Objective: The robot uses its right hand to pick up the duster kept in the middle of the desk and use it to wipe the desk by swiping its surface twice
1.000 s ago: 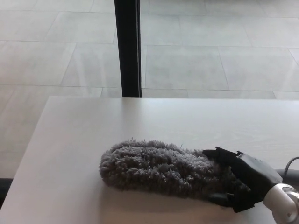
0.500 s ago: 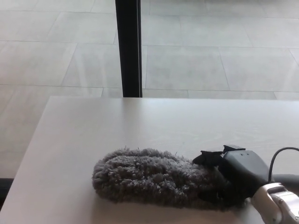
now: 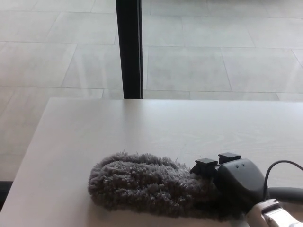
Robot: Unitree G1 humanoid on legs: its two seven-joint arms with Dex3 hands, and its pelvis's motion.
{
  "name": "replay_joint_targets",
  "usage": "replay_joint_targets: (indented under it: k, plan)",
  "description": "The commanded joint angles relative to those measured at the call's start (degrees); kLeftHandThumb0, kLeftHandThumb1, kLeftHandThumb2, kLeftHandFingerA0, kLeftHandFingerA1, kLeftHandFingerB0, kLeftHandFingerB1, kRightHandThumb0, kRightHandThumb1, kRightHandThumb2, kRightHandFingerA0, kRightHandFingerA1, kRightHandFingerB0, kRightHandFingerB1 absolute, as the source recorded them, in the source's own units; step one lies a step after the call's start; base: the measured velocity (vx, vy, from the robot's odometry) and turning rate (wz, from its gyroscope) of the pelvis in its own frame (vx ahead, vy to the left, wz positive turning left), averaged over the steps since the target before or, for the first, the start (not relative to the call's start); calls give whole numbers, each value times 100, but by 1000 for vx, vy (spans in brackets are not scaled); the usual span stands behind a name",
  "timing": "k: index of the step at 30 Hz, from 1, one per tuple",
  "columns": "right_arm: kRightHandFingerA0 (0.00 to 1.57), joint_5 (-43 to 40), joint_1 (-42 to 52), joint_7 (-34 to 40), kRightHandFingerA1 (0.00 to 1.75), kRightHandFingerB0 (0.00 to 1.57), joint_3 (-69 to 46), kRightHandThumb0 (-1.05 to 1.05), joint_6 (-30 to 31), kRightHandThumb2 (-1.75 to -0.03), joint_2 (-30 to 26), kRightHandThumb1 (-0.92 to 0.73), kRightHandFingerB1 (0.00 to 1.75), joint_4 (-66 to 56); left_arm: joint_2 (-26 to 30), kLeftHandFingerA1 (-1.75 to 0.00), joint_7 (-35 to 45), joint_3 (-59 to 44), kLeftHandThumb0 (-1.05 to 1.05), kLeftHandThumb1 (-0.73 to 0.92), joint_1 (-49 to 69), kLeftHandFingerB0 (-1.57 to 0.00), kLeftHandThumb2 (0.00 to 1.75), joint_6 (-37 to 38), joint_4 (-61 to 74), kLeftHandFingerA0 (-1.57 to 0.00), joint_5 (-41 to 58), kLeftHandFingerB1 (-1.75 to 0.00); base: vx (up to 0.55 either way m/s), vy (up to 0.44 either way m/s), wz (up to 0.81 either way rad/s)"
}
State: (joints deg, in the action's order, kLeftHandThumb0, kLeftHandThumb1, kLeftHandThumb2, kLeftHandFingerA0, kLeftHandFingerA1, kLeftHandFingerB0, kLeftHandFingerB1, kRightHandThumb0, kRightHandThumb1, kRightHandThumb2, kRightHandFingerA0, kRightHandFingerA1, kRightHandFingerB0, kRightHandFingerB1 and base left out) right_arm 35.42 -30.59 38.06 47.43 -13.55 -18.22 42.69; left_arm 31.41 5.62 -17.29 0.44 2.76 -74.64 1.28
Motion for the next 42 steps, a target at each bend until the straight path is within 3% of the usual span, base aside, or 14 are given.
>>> replay_joint_targets:
  k: [1,2,3,5,15,16,21,32,33,34,38,39,40,42]
  plan:
    - [106,1324,519,2286,129,80,662,-40,-370,-94,586,-48,86,809,215,-66,91,-136,-38,69,-205,-60,60,-104,-50,-69,151,-55,0,0,0]
    - [106,1328,502,2322,129,80,670,-40,-373,-94,604,-48,86,844,218,-66,94,-138,-38,69,-211,-60,60,-104,-49,-69,149,-55,0,0,0]
    - [80,1301,444,2288,169,86,668,-36,-382,-61,736,-63,85,811,238,-65,75,-48,-41,69,-196,-62,61,-72,-45,-70,53,-54,0,0,0]
    - [80,1339,353,2385,172,88,711,-42,-397,-59,861,-61,83,838,224,-66,133,-70,-40,70,-219,-61,60,-61,-43,-68,83,-56,0,0,0]
    - [83,2007,-85,2211,175,81,1615,-40,-238,-61,1396,-65,87,853,202,-66,96,20,-40,70,-291,-62,61,-58,-63,-72,-8,-54,0,0,0]
    - [83,2107,-126,2244,175,87,1727,-45,-238,-60,1354,-60,76,853,210,-68,126,12,-42,70,-275,-64,61,-15,-51,-74,4,-56,0,0,0]
    - [83,2186,-212,2070,168,87,1928,-52,-371,-62,1041,-58,89,761,269,-66,173,-2,-42,69,-258,-61,61,-8,-24,-71,25,-56,0,0,0]
    - [79,1831,-249,1807,166,82,1400,-40,-808,-67,203,-71,87,955,287,-64,237,92,-43,69,-212,-58,61,25,-64,-70,-28,-54,0,0,0]
    - [108,1831,-258,1818,131,79,1333,-40,-775,-92,195,-48,87,970,272,-65,242,59,-41,70,-204,-57,61,9,-57,-67,17,-53,0,0,0]
    - [81,1826,-285,1852,169,83,1258,-40,-760,-63,213,-65,86,1032,245,-65,236,0,-41,69,-201,-59,61,-15,-63,-68,80,-54,0,0,0]
    - [83,1717,-328,1642,173,84,870,-39,-530,-60,363,-61,85,1204,202,-64,194,20,-43,70,-197,-59,61,-30,-70,-68,45,-53,0,0,0]
    - [116,1693,-340,1597,133,81,765,-40,-495,-92,394,-44,89,1266,170,-67,180,-3,-42,69,-197,-60,61,-32,-70,-68,70,-54,0,0,0]
    - [91,1575,-402,1409,175,85,578,-42,-277,-63,484,-63,87,1426,140,-66,136,-34,-43,68,-200,-62,61,-59,-74,-70,100,-53,0,0,0]
    - [91,1573,-452,1200,175,85,402,-42,-77,-63,557,-63,87,1555,128,-66,97,-37,-43,68,-202,-62,61,-92,-83,-70,88,-53,0,0,0]
